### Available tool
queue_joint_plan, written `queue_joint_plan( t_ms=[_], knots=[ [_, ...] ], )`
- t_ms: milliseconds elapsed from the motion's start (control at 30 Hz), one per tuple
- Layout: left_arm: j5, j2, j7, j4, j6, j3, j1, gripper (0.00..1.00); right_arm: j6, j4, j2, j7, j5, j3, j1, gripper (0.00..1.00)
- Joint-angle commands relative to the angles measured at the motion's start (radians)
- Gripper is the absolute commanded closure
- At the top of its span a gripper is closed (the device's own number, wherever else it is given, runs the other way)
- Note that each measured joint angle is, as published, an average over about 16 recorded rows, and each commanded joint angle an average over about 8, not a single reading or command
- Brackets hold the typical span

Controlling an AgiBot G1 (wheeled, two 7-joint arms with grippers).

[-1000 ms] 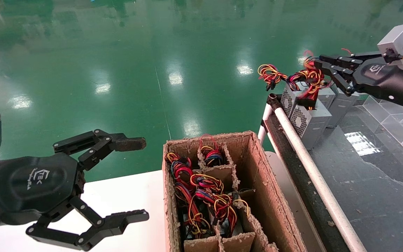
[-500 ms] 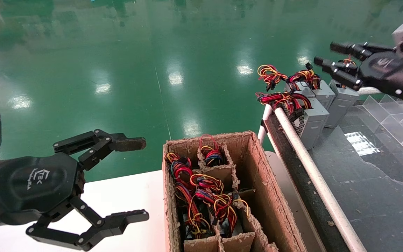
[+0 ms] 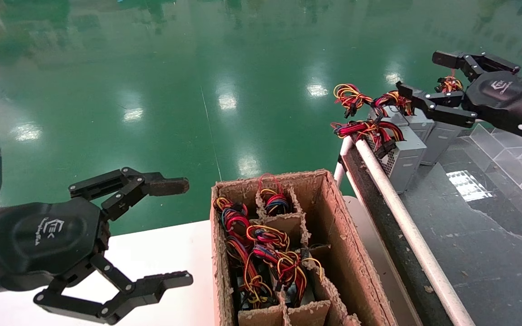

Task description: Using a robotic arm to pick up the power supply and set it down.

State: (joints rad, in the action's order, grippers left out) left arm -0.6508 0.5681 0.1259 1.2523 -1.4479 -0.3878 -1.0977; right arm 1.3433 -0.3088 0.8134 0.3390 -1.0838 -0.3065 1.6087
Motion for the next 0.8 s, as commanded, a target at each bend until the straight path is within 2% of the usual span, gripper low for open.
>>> queue_joint_plan(
  t_ms=[33, 700, 800],
  knots=[
    [0.000, 0.000, 0.000, 0.000, 0.000, 0.000, 0.000, 0.00, 0.007, -0.043, -0.009, -0.023, 0.016, 0.001, -0.023, 0.00],
    [0.000, 0.000, 0.000, 0.000, 0.000, 0.000, 0.000, 0.00, 0.073, -0.469, -0.097, -0.253, 0.170, 0.013, -0.257, 0.00],
    [0.000, 0.000, 0.000, 0.000, 0.000, 0.000, 0.000, 0.00, 0.078, -0.500, -0.104, -0.270, 0.181, 0.014, -0.274, 0.00]
  ],
)
